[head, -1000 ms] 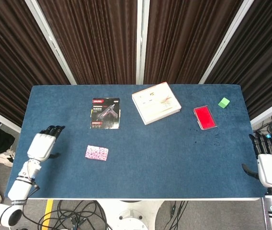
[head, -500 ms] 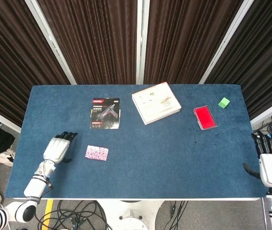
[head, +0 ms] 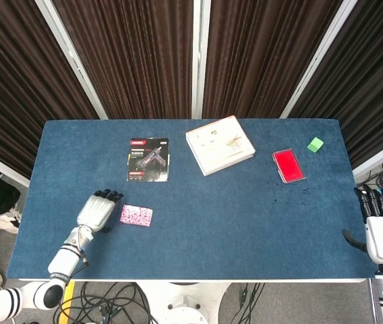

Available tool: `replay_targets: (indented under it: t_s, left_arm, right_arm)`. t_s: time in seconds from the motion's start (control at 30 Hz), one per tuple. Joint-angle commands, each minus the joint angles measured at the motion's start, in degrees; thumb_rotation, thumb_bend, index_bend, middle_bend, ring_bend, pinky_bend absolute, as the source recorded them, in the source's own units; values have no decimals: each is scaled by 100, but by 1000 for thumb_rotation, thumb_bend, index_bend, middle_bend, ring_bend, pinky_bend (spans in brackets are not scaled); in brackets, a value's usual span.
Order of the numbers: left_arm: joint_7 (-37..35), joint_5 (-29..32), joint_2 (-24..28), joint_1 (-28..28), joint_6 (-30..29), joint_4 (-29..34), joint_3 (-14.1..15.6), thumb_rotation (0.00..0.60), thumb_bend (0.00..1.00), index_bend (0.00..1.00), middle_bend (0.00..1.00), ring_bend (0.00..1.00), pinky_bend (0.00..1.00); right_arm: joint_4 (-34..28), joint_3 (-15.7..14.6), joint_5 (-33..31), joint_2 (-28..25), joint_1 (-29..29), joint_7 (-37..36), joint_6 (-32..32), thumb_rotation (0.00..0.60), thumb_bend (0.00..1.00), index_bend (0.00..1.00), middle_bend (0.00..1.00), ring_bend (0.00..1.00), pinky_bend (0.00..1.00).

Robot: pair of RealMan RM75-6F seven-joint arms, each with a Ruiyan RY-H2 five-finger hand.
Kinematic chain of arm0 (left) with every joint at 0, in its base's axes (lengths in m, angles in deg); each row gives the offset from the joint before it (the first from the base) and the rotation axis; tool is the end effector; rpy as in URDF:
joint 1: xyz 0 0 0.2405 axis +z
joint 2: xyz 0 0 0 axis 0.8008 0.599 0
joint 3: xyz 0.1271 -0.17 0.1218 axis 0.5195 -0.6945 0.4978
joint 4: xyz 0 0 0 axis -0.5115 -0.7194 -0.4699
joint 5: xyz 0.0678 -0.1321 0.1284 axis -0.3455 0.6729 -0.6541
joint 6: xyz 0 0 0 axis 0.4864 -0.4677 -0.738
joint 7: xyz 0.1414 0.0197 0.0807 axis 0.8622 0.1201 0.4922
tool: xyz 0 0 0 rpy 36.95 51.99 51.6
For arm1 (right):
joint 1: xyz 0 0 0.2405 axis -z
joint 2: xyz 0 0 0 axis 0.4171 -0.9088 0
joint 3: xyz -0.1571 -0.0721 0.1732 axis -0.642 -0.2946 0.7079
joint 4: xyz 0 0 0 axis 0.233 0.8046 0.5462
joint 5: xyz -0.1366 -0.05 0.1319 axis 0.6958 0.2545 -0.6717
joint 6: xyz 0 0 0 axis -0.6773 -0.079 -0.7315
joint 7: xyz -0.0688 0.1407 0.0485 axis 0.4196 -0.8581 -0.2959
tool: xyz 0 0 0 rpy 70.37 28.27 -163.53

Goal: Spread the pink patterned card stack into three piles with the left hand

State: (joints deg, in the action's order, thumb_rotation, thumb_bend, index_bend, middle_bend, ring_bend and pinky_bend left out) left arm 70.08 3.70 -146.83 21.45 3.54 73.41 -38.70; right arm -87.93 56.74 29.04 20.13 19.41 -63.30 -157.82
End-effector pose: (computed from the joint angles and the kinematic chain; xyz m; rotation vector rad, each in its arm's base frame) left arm -0.2140 0.3022 -0.0159 -1.9121 -0.8713 -0.5396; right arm -0.3032 -0.2113 0.1723 1.3238 -0.8499 0.8168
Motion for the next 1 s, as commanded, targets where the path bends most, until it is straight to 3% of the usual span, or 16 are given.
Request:
replay_targets:
  t_s: [0.03,0.43,0.6,1.0]
  left_arm:
    - [210,163,-116,-117,-76,40,21,600,88,174,172,114,216]
    - [510,545,-199,-445,-72,188,68,600,89,215,220,114,213]
    - [17,541,-74,-452,69,329,52,600,91,220,226,114,211]
    - [-639,-25,-211,-485,32,-76,169,600,93,222,240,114,209]
  right_arm:
    - [-3,3,1,-4,0,-4,-3,600,117,16,0,0,0]
    - [-9,41,98,-77,66,-224,-193,600,119,16,0,0,0]
    - [5,62,119,-120,103,-365,-267,600,127,16,0,0,0]
    - [74,83,283,-147,160,-603,-473,600,126,16,0,0,0]
